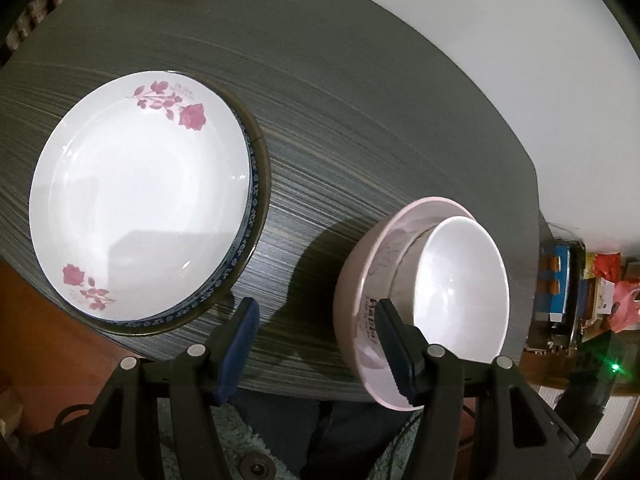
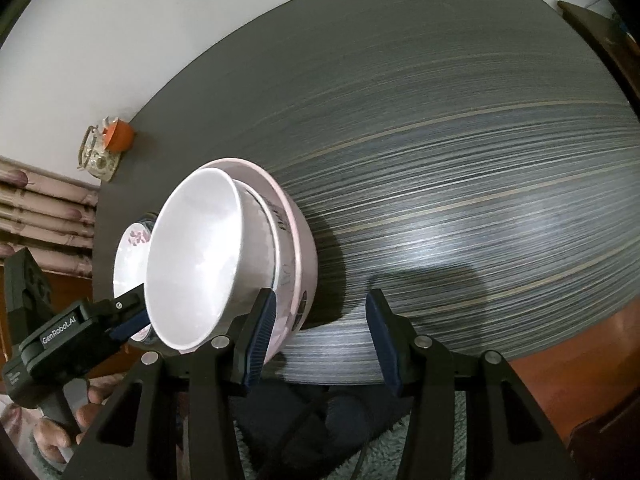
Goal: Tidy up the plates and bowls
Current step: 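Close both grippers on the pink bowl rim and lift the nested bowls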
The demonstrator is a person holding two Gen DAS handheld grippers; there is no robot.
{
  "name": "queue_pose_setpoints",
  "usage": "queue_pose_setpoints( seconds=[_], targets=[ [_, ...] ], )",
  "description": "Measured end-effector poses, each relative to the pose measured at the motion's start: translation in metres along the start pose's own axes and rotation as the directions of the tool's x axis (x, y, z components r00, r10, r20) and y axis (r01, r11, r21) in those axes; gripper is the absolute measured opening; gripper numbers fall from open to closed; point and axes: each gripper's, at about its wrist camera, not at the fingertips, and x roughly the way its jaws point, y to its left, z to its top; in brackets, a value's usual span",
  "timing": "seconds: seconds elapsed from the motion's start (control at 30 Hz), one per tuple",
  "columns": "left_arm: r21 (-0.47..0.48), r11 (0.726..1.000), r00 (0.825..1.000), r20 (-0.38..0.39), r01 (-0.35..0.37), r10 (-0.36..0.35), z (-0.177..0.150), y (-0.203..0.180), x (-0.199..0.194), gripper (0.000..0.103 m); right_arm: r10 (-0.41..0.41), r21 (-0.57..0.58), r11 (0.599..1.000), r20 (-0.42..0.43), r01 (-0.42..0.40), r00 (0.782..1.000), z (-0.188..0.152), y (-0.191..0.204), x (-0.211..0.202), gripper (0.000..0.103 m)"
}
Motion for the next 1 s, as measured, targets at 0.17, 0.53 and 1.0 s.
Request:
queue_pose_setpoints(
  seconds=[0.17, 0.53, 1.0],
  targets=[
    [0.003, 1.000, 1.000, -0.006, -0.023, 0.023, 0.002, -0.003, 0.006, 0.061, -0.028, 0.002, 1.000, -0.003, 0.028, 1.000, 0.003, 0.001, 0.005, 0.045],
    [-0.004, 0.999, 0.998, -0.031, -0.053, 0.052, 0.006, -0.002, 0.021, 0.060, -0.071, -0.012, 0.997, -0.024, 0.071, 0.997, 0.012, 0.003, 0.018, 0.045],
    [0.009, 0.999, 0.999, -0.010, -0.031, 0.031, 0.008, -0.009, 0.025, 0.034, -0.096, -0.022, 0.995, -0.036, 0.096, 0.995, 0.017, 0.005, 0.027, 0.044]
  ],
)
